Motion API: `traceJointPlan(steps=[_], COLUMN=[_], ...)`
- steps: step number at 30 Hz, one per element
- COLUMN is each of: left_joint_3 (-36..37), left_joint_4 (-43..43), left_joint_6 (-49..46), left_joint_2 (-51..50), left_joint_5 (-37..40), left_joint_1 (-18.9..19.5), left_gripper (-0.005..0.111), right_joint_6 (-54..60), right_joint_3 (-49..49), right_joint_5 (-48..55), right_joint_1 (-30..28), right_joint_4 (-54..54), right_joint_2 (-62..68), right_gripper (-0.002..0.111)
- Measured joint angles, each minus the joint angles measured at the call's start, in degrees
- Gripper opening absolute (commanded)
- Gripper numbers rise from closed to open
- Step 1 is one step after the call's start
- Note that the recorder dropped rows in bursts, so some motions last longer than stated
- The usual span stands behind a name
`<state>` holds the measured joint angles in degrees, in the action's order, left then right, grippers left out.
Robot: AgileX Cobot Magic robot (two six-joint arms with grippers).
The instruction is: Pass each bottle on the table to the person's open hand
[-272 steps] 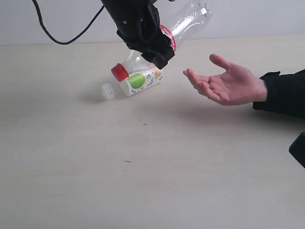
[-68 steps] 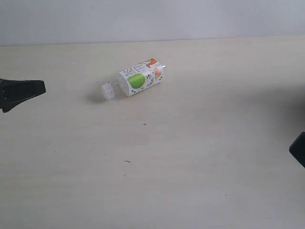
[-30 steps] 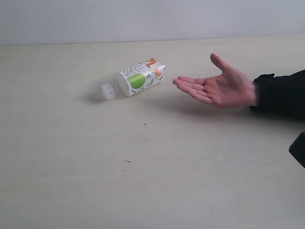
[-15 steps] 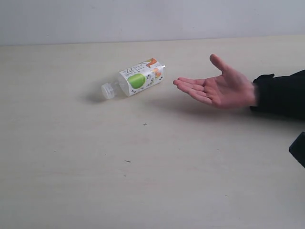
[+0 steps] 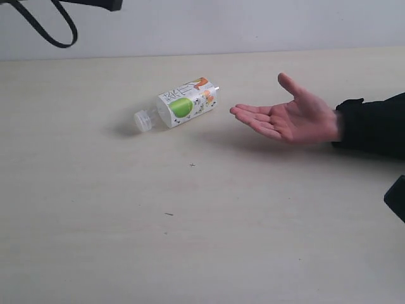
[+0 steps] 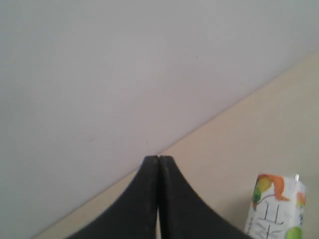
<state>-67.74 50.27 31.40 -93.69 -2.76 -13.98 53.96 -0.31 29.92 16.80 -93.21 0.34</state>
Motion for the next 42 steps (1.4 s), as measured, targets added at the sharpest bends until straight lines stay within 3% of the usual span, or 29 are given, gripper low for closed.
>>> traceJointPlan(steps=[8,11,17,28,35,38,42], left_joint_3=[-3.93,-6.09,-13.99,-29.26,-38.60,-40.09,-41.23], left_joint_4=[0.76,-9.05,-38.26,-64.49,-67.31,-67.31,-67.31], left_joint_6=[-6.99,-18.91,-47.94,-63.07,-67.56,-67.56,-67.56], left_joint_2=[-5.28,-6.60,-10.70,-20.33,-28.53,-29.86,-30.68], left_joint_5=[16.86,23.89,39.61,50.76,57.80,58.19,58.54], left_joint_1=[-0.62,-0.62,-0.62,-0.99,-0.99,-0.99,-1.20], left_gripper=[0.000,0.000,0.000,0.000,0.000,0.010,0.039], right_joint_6=[0.00,0.00,0.00,0.00,0.00,0.00,0.00], right_joint_3=[0.00,0.00,0.00,0.00,0.00,0.00,0.00], right_joint_5=[0.00,0.00,0.00,0.00,0.00,0.00,0.00], right_joint_1=[0.00,0.00,0.00,0.00,0.00,0.00,0.00], right_joint_4=[0.00,0.00,0.00,0.00,0.00,0.00,0.00], right_joint_2=[0.00,0.00,0.00,0.00,0.00,0.00,0.00], right_gripper=[0.000,0.000,0.000,0.000,0.000,0.000,0.000])
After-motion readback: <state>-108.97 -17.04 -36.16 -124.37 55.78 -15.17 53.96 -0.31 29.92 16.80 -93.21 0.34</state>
